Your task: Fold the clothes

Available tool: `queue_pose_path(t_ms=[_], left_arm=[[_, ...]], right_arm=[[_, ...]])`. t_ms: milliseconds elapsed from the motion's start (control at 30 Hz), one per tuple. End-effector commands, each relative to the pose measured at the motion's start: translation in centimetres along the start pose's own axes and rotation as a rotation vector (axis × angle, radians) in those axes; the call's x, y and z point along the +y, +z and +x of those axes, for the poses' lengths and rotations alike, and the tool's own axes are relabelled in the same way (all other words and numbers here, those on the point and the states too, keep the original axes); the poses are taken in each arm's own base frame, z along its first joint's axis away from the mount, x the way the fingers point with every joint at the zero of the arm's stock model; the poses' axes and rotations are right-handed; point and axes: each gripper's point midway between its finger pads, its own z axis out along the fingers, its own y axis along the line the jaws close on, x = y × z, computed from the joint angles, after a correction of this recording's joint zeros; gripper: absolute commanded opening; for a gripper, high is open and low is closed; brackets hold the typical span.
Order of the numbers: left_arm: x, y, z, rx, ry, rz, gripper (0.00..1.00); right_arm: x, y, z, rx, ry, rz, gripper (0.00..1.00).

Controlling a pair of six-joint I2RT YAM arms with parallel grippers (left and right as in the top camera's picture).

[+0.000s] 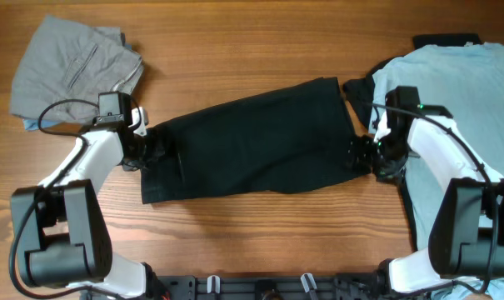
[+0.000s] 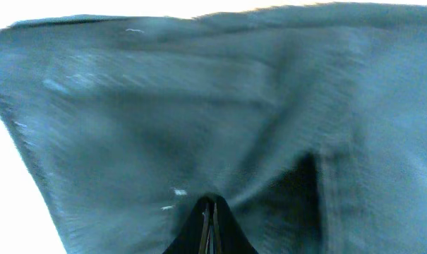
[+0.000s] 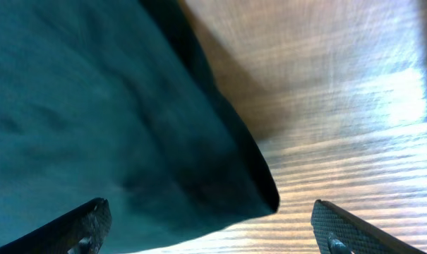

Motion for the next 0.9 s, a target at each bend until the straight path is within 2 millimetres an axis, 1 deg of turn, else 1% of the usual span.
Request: queue_pose_path(t_ms=[0, 33, 67, 100, 133, 167, 233, 267, 300, 333, 367, 400, 433, 467, 500, 533, 567, 600, 633, 667, 700, 767, 800, 833, 867], left_arm=[[1.9, 0.8, 0.1, 0.002, -0.081, -0.066, 0.04], [1.9, 0.8, 0.0, -0.003, -0.080, -0.064, 0.04], [1.8, 0.8, -0.4, -0.017, -0.078, -0.060, 0.04], [1.7, 0.8, -0.8, -0.033, -0.075, -0.056, 0.04], [1.7, 0.8, -1.2, -0.048, -0.073, -0.052, 0.04], [1.7, 0.7, -1.7, -0.068, -0.073, -0.048, 0.04], [2.1, 0.5, -2.7, -0.104, -0.089, -0.043, 0.04], [2.3, 0.2, -3.4, -0.125, -0.097, -0.037, 0.04], [1.6, -0.5, -4.1, -0.136, -0.096, 0.011, 0.04], [-0.5, -1.8, -4.9, -0.146, -0.075, 0.108, 0.12], [-1.8, -2.9, -5.3, -0.153, -0.042, 0.172, 0.20], [-3.6, -5.2, -5.8, -0.169, -0.016, 0.249, 0.27], [-4.0, -7.0, -5.7, -0.177, -0.014, 0.251, 0.45], [-4.2, -8.4, -4.9, -0.173, -0.015, 0.250, 0.63], [-4.0, -8.6, -4.2, -0.152, -0.022, 0.237, 0.73], [-3.7, -8.4, -3.1, -0.111, 0.003, 0.221, 0.77], [-2.9, -7.8, -1.8, -0.058, 0.020, 0.187, 0.80], [-2.4, -7.2, -1.0, -0.028, 0.011, 0.167, 0.81], [-2.2, -6.6, -0.3, 0.001, 0.015, 0.163, 0.84], [-1.7, -5.5, 0.8, 0.044, 0.004, 0.155, 0.85], [-1.5, -4.8, 1.5, 0.073, -0.005, 0.150, 0.87], [-1.0, -3.3, 3.1, 0.140, 0.003, 0.152, 0.90], [-1.2, -2.6, 3.9, 0.174, 0.040, 0.179, 0.90], [-1.4, -1.9, 4.5, 0.205, 0.061, 0.205, 0.89], [-1.5, -1.3, 4.7, 0.226, 0.071, 0.217, 0.89]], right_arm=[[2.3, 2.0, 1.0, 0.019, -0.058, -0.178, 0.71], [2.4, 2.1, 0.6, 0.001, -0.048, -0.184, 0.42], [2.0, 2.2, -0.3, -0.036, -0.002, -0.156, 0.13], [0.7, 2.2, -1.0, -0.065, 0.060, -0.086, 0.04], [-1.6, 2.2, -1.3, -0.093, 0.147, 0.036, 0.04], [-3.9, 1.7, -1.1, -0.104, 0.225, 0.141, 0.04], [-5.6, 0.8, -0.6, -0.091, 0.251, 0.215, 0.04], [-5.5, 0.4, -0.5, -0.088, 0.247, 0.203, 0.14], [-3.6, -0.1, -1.0, -0.093, 0.128, 0.103, 0.47], [-1.9, -0.9, -1.4, -0.106, 0.042, 0.017, 0.54], [-0.7, -1.8, -1.7, -0.127, -0.008, -0.039, 0.56], [1.4, -4.2, -2.4, -0.191, -0.091, -0.136, 0.60], [2.6, -6.4, -2.7, -0.252, -0.129, -0.186, 0.63], [4.1, -9.0, -2.8, -0.325, -0.162, -0.254, 0.63], [5.1, -10.4, -2.6, -0.364, -0.190, -0.309, 0.56], [6.4, -11.7, -2.2, -0.398, -0.246, -0.375, 0.46], [7.0, -12.1, -2.0, -0.408, -0.270, -0.399, 0.38], [7.2, -11.8, -1.8, -0.400, -0.281, -0.398, 0.35], [7.4, -11.0, -1.7, -0.384, -0.298, -0.394, 0.30], [7.7, -9.4, -1.7, -0.351, -0.312, -0.390, 0.24], [7.9, -8.6, -1.7, -0.334, -0.317, -0.389, 0.23], [8.3, -5.1, -2.0, -0.266, -0.319, -0.380, 0.22], [8.4, -3.8, -2.2, -0.235, -0.308, -0.375, 0.19], [8.3, -2.0, -2.5, -0.191, -0.290, -0.368, 0.15], [8.2, -0.8, -2.6, -0.163, -0.281, -0.362, 0.14]])
